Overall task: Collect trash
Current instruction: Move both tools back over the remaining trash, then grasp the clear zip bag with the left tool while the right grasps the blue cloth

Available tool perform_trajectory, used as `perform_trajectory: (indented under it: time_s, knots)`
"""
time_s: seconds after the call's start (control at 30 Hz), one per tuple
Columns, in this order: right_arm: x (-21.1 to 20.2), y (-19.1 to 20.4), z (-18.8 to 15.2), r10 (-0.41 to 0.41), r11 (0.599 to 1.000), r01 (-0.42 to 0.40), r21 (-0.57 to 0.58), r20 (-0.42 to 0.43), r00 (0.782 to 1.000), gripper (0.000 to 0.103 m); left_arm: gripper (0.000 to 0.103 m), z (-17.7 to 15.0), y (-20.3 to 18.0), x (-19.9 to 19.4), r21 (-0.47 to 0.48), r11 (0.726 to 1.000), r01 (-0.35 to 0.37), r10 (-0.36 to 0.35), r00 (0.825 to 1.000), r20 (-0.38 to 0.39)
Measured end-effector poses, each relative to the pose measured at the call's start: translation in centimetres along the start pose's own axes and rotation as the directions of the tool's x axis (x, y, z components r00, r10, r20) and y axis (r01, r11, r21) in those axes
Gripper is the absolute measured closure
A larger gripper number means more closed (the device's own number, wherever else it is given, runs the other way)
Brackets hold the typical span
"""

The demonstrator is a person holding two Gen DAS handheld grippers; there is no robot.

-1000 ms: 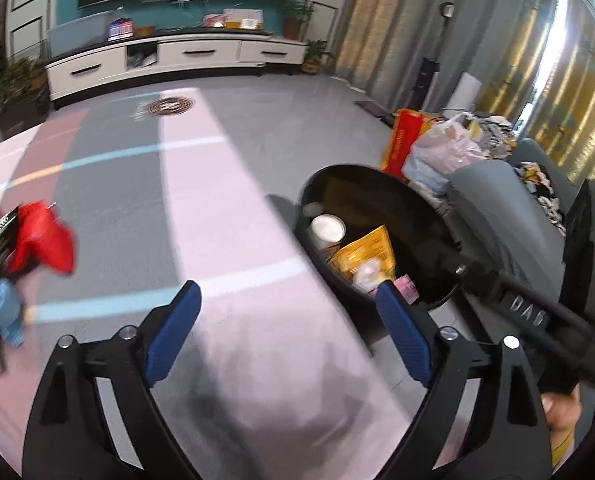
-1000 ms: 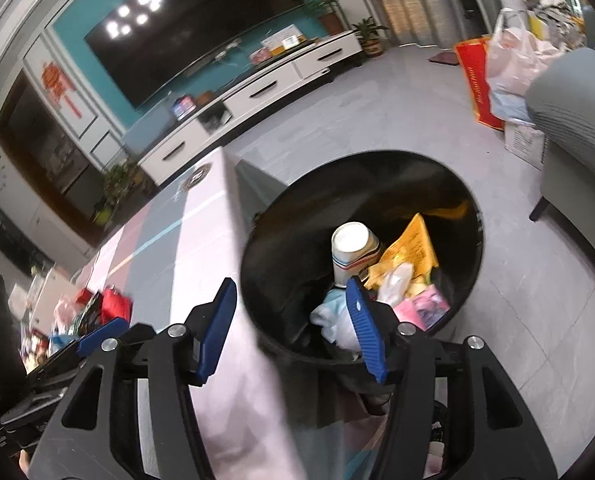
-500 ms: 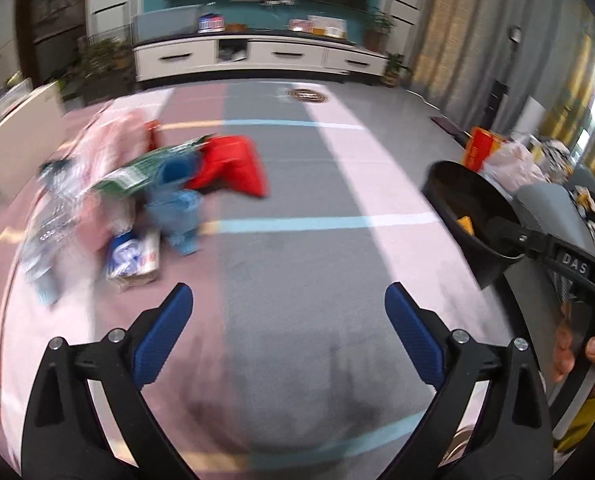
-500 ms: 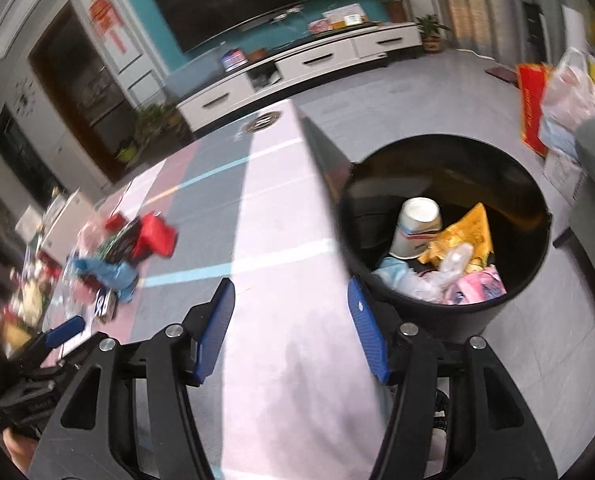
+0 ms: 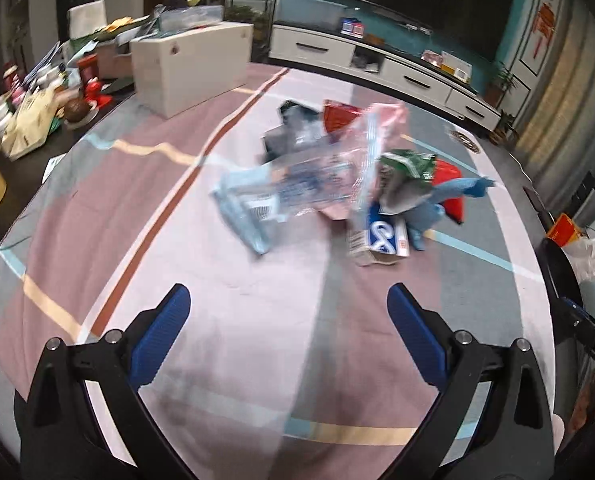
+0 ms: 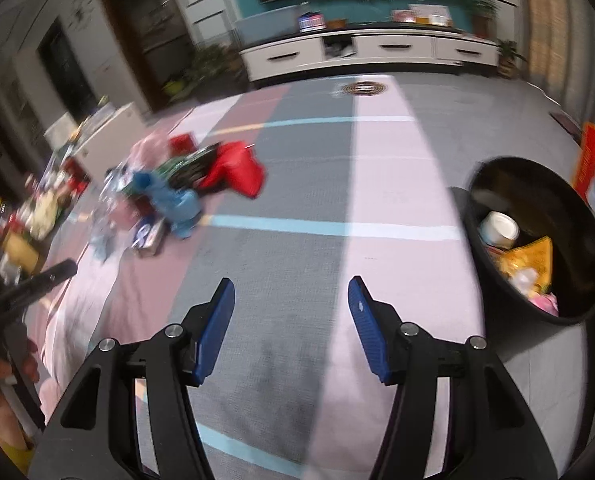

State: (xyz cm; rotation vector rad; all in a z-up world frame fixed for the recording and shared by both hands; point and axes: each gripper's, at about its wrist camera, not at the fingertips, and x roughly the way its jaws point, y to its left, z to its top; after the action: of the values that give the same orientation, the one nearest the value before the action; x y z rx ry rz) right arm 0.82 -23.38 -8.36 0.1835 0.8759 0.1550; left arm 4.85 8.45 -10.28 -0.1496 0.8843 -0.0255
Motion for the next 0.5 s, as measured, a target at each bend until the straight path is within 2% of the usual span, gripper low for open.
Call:
perform_trajectory:
  time_s: [0.33, 0.5]
  knots:
    - [6.3, 7.3, 2.5, 0.099, 0.980, -0.104, -0.167, -0.037, 0.994, 0.045, 0.005, 0.2, 2.4, 1.5, -0.027, 0.999, 0.041, -0.041, 0.999, 0.021]
    - [9.1, 9.0, 4.4, 0.097, 0.972, -0.098, -0.213, -0.017, 0.995, 0.045, 0.005, 1.3, 2.2, 2.9, 0.035, 0.998, 0.043, -0.044, 0.998, 0.048]
